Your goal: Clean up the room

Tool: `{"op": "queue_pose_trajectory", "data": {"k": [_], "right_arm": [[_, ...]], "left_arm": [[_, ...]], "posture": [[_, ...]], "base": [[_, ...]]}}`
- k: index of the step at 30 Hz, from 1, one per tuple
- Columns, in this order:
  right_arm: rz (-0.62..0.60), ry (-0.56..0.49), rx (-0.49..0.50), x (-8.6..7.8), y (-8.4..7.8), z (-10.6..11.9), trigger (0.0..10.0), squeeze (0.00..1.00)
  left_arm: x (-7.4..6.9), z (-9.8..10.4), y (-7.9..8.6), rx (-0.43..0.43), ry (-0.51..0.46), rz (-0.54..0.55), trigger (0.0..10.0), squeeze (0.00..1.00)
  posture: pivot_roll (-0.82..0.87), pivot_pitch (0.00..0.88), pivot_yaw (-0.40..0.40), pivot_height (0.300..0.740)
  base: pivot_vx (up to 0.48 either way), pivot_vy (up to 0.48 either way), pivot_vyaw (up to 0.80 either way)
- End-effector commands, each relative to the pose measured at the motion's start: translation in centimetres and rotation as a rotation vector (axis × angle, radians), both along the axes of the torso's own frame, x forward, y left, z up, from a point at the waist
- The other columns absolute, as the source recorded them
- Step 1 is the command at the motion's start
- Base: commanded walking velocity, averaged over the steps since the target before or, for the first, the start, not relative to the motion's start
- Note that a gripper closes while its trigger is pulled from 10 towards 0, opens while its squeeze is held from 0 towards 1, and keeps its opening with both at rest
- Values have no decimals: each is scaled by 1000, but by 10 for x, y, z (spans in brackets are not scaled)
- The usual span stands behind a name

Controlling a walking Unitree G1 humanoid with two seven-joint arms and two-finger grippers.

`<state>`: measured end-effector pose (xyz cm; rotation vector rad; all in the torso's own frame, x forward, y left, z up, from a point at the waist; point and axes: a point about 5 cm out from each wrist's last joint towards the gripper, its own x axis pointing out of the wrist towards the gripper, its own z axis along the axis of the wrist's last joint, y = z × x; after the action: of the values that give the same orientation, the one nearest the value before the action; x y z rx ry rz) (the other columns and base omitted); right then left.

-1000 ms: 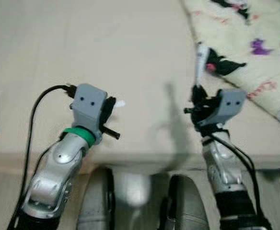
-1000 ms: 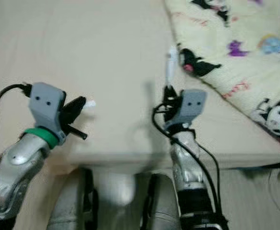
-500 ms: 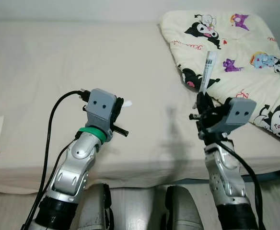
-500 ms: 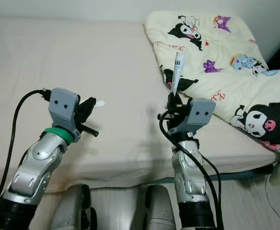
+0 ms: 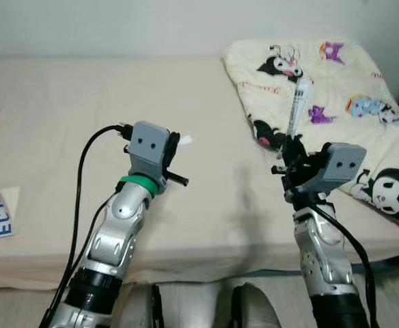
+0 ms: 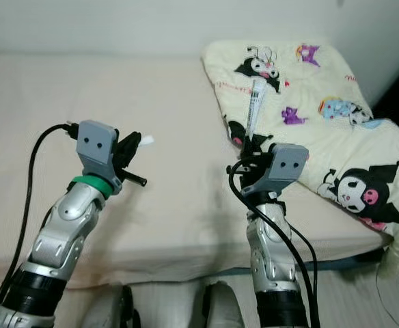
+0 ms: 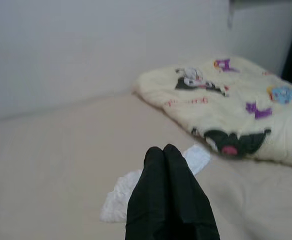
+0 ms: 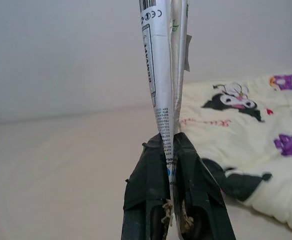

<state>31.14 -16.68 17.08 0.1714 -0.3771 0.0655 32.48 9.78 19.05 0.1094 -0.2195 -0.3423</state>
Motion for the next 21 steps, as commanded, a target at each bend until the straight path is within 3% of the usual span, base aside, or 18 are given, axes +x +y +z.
{"op": "queue_pose_trajectory", "data": {"k": [1, 12, 16, 18, 19, 21], "right_arm": [[-8, 16, 1, -3, -2, -4, 10000, 0], [-15, 81, -14, 0, -1, -18, 10000, 0], [2, 149, -61, -1, 6, -39, 10000, 0], [20, 240, -95, -9, 13, -69, 10000, 0], [20, 240, -95, -9, 13, -69, 10000, 0], [33, 290, -100, -17, 18, -86, 10000, 0]], "left_arm": [[2, -6, -1, 10, 13, 5, 10000, 0], [5, -11, -3, -19, 26, 1, 10000, 0], [6, -24, 1, -1, 60, 19, 10000, 0], [2, -47, 10, 34, 119, 52, 10000, 0], [2, -47, 10, 34, 119, 52, 10000, 0], [-2, -67, 17, 60, 167, 75, 10000, 0]], "posture": [[-61, 0, 31, 685], [-62, 0, 30, 720], [-64, 2, 34, 720], [-59, 16, 39, 720], [-59, 16, 39, 720], [-59, 21, 38, 720]], "base": [[0, 0, 0], [0, 0, 0], [0, 0, 0], [0, 0, 0], [0, 0, 0], [0, 0, 0]]}}
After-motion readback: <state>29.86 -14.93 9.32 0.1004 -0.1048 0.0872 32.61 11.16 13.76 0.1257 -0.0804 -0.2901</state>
